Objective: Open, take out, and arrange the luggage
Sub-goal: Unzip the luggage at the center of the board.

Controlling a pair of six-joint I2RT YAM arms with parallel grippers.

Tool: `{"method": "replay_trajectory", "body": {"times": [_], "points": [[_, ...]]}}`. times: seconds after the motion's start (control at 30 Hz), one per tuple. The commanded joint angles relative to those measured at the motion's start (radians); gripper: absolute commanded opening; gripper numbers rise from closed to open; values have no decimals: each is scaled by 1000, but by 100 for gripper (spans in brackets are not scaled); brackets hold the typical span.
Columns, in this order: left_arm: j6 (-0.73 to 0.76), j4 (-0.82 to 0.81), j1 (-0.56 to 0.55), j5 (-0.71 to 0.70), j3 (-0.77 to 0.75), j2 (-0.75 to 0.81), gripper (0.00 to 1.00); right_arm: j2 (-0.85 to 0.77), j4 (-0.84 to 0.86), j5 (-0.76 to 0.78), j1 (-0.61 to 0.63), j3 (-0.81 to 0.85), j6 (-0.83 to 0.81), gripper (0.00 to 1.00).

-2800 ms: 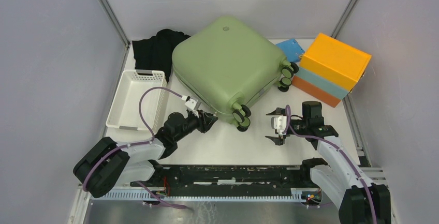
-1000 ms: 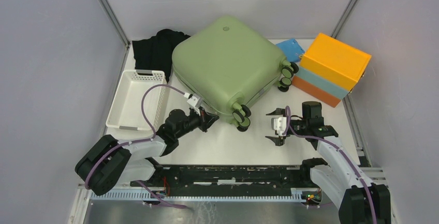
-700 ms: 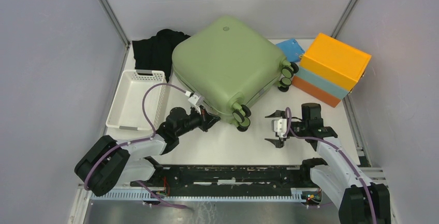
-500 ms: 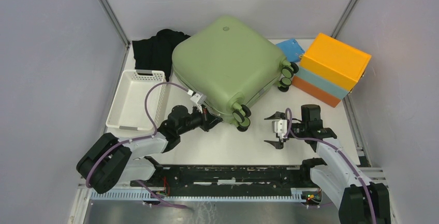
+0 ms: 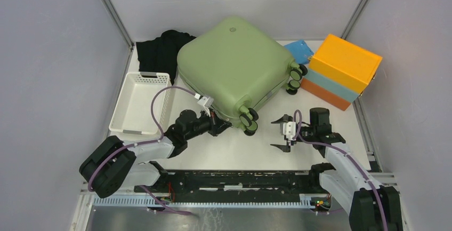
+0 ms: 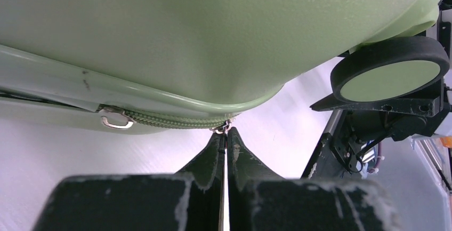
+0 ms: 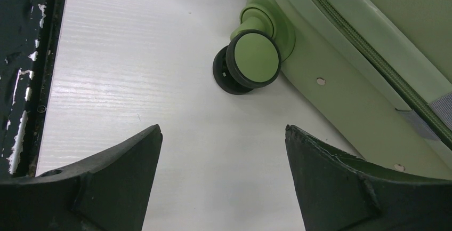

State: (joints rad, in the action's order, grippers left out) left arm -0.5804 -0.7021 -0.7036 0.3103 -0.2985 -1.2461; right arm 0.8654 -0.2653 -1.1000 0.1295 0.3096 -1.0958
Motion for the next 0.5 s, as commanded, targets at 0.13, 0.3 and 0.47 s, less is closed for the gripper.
{"method": "replay_trajectory", "body": {"times": [0.13,0.3,0.47], "points": [[-69,-70,-94,-49,-32,12,2,3,80,-23,19,-13,50,91],[-72,-57,-131,-102,-43,5,2,3,95,-15,31,-19,63,91],[-70,-31,-173,-174,-60,0,2,6,121,-4,51,-26,85,90]]}}
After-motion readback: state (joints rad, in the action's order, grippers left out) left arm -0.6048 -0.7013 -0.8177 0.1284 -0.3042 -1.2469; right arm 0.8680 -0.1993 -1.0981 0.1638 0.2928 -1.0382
